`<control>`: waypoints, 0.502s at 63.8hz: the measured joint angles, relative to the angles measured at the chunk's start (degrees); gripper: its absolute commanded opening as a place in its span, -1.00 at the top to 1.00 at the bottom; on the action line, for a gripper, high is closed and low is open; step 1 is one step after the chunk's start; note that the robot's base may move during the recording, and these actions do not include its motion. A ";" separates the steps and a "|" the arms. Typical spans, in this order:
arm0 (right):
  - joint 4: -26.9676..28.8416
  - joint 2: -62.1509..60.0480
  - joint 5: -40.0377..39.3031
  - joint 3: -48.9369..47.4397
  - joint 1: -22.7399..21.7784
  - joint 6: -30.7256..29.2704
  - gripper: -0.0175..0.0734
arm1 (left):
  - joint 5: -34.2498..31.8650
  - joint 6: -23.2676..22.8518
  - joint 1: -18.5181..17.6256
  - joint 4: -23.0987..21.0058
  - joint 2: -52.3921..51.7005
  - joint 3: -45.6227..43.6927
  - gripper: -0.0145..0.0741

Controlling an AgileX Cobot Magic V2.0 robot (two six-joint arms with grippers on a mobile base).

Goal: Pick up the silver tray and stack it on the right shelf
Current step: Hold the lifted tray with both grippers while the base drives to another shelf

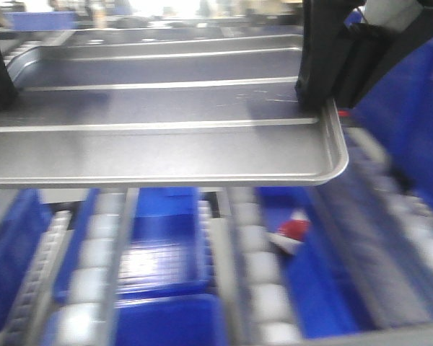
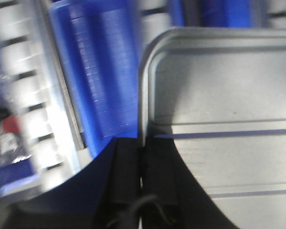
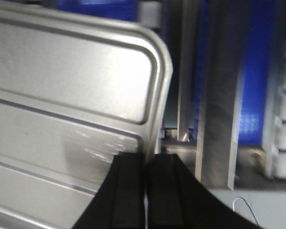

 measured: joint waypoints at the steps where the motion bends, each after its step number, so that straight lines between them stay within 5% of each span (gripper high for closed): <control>1: 0.00 0.00 0.00 0.00 0.00 0.00 0.49 | 0.00 0.00 0.00 0.00 0.00 0.00 0.88; 32: 0.00 0.00 0.00 0.00 0.00 -0.11 0.49 | -0.11 0.00 0.00 0.00 0.00 0.00 0.88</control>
